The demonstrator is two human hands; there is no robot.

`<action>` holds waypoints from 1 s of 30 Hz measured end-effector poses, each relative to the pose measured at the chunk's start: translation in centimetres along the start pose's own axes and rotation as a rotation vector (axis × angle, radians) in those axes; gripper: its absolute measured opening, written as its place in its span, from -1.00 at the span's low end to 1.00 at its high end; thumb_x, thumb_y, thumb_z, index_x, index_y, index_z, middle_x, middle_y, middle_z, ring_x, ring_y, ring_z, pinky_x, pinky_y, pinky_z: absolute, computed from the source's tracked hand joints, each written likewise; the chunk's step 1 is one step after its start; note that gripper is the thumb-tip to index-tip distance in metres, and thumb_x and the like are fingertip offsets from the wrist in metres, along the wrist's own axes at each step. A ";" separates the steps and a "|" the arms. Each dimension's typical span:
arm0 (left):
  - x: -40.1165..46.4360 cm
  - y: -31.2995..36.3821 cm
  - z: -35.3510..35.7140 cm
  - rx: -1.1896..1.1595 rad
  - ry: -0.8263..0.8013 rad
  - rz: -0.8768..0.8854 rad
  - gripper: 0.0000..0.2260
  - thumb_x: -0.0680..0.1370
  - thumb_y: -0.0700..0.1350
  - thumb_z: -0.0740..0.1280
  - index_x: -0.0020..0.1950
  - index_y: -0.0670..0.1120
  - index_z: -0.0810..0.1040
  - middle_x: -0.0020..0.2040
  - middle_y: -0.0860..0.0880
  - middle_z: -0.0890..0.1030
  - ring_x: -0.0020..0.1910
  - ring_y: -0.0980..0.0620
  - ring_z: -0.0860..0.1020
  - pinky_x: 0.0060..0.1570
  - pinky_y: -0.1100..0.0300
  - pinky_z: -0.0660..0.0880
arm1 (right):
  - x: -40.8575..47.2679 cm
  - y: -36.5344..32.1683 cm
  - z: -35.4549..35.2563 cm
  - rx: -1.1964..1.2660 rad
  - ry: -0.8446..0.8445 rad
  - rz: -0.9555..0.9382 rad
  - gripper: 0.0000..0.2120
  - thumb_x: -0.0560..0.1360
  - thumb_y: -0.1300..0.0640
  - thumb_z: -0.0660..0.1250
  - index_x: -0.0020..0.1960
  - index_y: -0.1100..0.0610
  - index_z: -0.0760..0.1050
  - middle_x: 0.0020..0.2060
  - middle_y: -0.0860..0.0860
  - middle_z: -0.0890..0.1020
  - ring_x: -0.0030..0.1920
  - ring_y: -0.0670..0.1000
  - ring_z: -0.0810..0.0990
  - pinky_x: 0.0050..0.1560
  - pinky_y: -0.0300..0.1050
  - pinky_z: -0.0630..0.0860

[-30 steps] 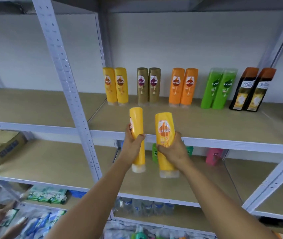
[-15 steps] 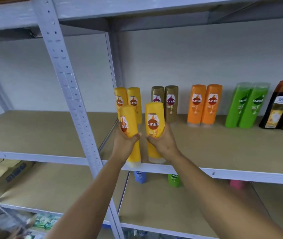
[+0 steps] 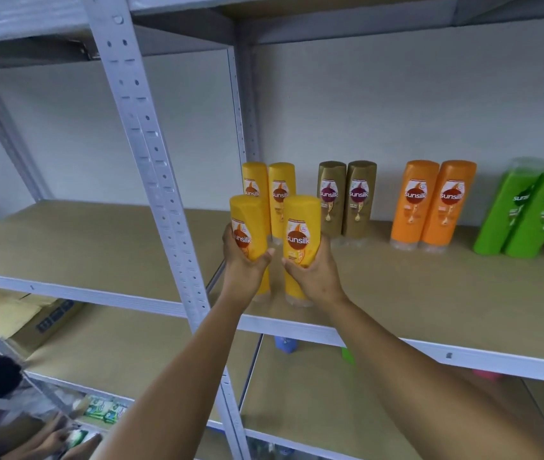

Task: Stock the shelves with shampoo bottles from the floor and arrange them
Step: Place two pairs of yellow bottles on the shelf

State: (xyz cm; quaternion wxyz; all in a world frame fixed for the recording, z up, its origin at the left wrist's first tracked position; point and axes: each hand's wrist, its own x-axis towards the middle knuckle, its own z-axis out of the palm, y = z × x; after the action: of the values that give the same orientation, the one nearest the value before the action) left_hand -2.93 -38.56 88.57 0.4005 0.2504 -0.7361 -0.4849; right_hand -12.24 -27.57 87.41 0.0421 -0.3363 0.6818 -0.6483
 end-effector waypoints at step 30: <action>2.2 -2.3 -0.1 -0.005 -0.063 0.036 -0.35 0.56 -0.01 0.32 0.52 0.02 0.01 0.46 -0.03 0.26 0.31 0.09 0.31 0.19 0.14 0.36 | 2.5 1.4 3.4 -0.011 -0.079 0.033 -0.40 0.52 0.13 0.35 0.45 0.09 0.12 0.33 0.05 0.41 0.22 -0.06 0.41 0.14 -0.18 0.37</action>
State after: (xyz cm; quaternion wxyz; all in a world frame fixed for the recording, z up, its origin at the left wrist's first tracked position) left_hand -4.10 -41.20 87.24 0.3862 0.2206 -0.7515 -0.4872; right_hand -13.05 -31.81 86.51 0.0780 -0.3507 0.6887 -0.6298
